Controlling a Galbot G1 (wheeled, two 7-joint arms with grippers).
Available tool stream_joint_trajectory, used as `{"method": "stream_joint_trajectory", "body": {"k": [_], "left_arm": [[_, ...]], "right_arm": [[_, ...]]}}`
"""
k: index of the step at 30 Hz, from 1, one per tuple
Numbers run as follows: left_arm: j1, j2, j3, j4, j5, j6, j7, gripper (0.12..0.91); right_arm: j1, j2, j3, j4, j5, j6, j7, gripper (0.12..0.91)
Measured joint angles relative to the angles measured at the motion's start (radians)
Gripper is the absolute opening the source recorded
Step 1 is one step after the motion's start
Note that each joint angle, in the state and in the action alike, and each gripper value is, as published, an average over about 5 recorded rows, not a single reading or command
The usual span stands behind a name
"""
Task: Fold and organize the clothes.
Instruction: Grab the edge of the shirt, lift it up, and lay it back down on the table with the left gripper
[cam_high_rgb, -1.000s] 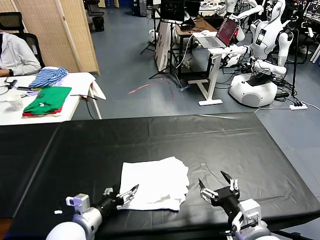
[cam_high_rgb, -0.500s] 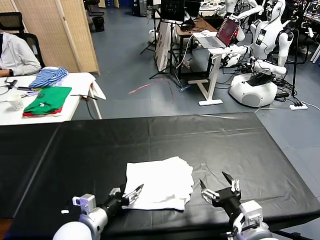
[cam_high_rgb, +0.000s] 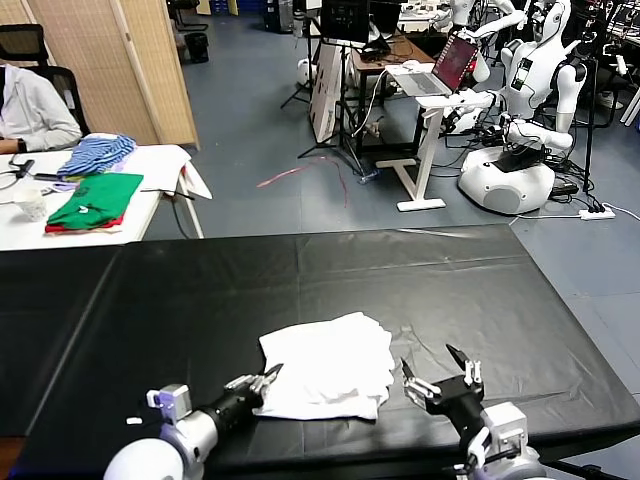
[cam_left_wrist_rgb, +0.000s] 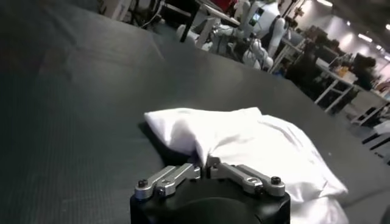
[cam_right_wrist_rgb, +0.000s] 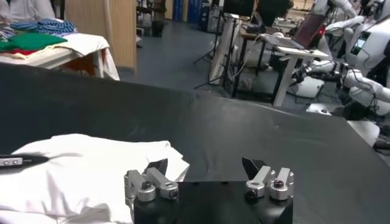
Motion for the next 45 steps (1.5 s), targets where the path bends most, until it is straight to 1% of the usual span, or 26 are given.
{"method": "stream_joint_trajectory", "body": {"k": [3, 6, 8, 12, 14, 16, 19, 21, 24, 26, 28, 30, 32, 34, 35, 37, 40, 42, 45], "left_arm": [[0.002, 0.017, -0.028, -0.023, -0.034, 0.026, -0.016, 0.18], [0.005, 0.039, -0.065, -0.05, -0.036, 0.038, -0.029, 0.18], [0.007, 0.055, -0.094, -0.067, -0.019, 0.033, -0.046, 0.18], [0.005, 0.093, -0.162, -0.1, 0.046, 0.007, -0.086, 0.18], [0.003, 0.114, -0.201, -0.118, 0.093, -0.003, -0.093, 0.18], [0.002, 0.136, -0.242, -0.138, 0.158, -0.014, -0.081, 0.18], [-0.001, 0.165, -0.301, -0.166, 0.286, -0.042, -0.044, 0.18], [-0.007, 0.184, -0.336, -0.181, 0.388, -0.072, -0.02, 0.18], [-0.017, 0.203, -0.37, -0.195, 0.576, -0.133, 0.006, 0.18], [-0.013, 0.205, -0.376, -0.201, 0.712, -0.179, 0.025, 0.18], [0.003, 0.2, -0.366, -0.204, 0.849, -0.223, 0.051, 0.18], [0.031, 0.186, -0.339, -0.201, 0.98, -0.251, 0.083, 0.18], [0.07, 0.167, -0.293, -0.189, 1.099, -0.261, 0.112, 0.18], [0.115, 0.148, -0.236, -0.17, 1.178, -0.249, 0.127, 0.18], [0.135, 0.14, -0.206, -0.16, 1.199, -0.236, 0.129, 0.18], [0.168, 0.129, -0.146, -0.144, 1.209, -0.2, 0.131, 0.18], [0.188, 0.125, -0.065, -0.138, 1.178, -0.137, 0.129, 0.18], [0.188, 0.126, -0.022, -0.144, 1.136, -0.095, 0.119, 0.18], [0.169, 0.131, 0.021, -0.162, 1.034, -0.02, 0.083, 0.18]], "right_arm": [[0.004, 0.004, 0.0, -0.004, 0.0, 0.006, 0.0, 0.907], [0.006, 0.007, 0.0, -0.007, 0.0, 0.009, 0.0, 0.907], [0.007, 0.007, 0.002, -0.01, 0.0, 0.011, 0.0, 0.907], [0.011, 0.007, 0.007, -0.017, 0.002, 0.013, 0.001, 0.907], [0.014, 0.007, 0.007, -0.02, 0.003, 0.014, 0.001, 0.907], [0.016, 0.007, 0.007, -0.021, 0.003, 0.014, 0.001, 0.907], [0.02, 0.007, 0.007, -0.025, 0.004, 0.015, 0.002, 0.907], [0.023, 0.008, 0.006, -0.027, 0.004, 0.015, 0.002, 0.907], [0.024, 0.013, 0.003, -0.03, 0.004, 0.017, 0.003, 0.907], [0.023, 0.018, 0.0, -0.034, 0.004, 0.021, 0.004, 0.907], [0.021, 0.023, -0.003, -0.037, 0.003, 0.024, 0.006, 0.907], [0.021, 0.025, -0.002, -0.039, 0.003, 0.027, 0.008, 0.907], [0.022, 0.026, 0.001, -0.04, 0.003, 0.027, 0.008, 0.907], [0.023, 0.025, 0.007, -0.04, 0.003, 0.028, 0.009, 0.907], [0.024, 0.025, 0.01, -0.039, 0.003, 0.028, 0.009, 0.907], [0.024, 0.024, 0.015, -0.039, 0.004, 0.028, 0.009, 0.907], [0.022, 0.025, 0.017, -0.039, 0.004, 0.028, 0.009, 0.907], [0.021, 0.026, 0.017, -0.039, 0.004, 0.028, 0.01, 0.907], [0.02, 0.028, 0.018, -0.037, 0.004, 0.028, 0.012, 0.907]]}}
